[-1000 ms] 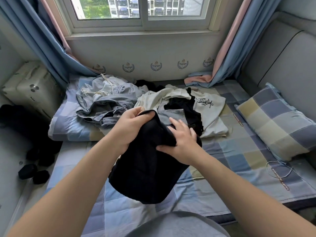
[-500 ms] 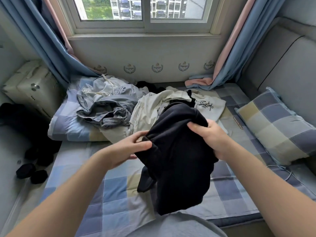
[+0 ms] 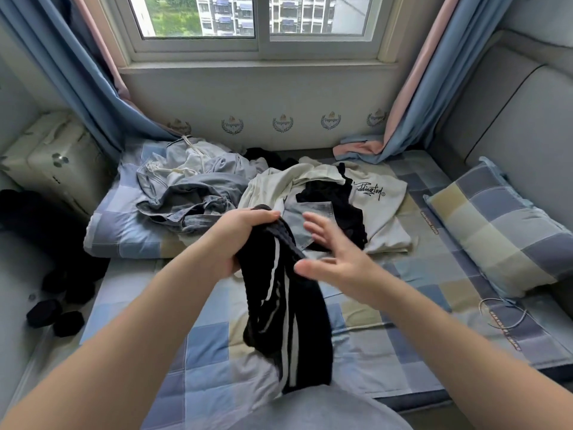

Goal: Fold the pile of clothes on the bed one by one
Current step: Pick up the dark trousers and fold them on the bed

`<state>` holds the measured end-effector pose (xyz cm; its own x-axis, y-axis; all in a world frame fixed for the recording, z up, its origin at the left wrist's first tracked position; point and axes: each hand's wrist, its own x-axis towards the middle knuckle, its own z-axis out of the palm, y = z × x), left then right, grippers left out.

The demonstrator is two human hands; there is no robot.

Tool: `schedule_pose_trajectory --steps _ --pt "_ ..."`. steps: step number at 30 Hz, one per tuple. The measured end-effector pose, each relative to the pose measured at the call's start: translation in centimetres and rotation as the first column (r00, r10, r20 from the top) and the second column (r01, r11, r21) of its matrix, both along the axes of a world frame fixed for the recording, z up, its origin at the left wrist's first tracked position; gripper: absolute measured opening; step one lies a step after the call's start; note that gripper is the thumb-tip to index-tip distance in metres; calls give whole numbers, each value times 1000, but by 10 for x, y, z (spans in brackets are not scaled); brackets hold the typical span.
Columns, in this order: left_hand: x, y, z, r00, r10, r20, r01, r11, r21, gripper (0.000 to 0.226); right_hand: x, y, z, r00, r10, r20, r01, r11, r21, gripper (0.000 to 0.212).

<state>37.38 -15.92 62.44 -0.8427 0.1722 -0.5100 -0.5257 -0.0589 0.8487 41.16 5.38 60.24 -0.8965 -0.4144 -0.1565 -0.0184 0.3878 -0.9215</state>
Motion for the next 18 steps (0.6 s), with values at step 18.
schedule_pose_trajectory --steps 18 --pt "-14 -63 -75 822 -489 -292 32 551 -834 33 -51 49 45 959 -243 144 276 913 -299 15"
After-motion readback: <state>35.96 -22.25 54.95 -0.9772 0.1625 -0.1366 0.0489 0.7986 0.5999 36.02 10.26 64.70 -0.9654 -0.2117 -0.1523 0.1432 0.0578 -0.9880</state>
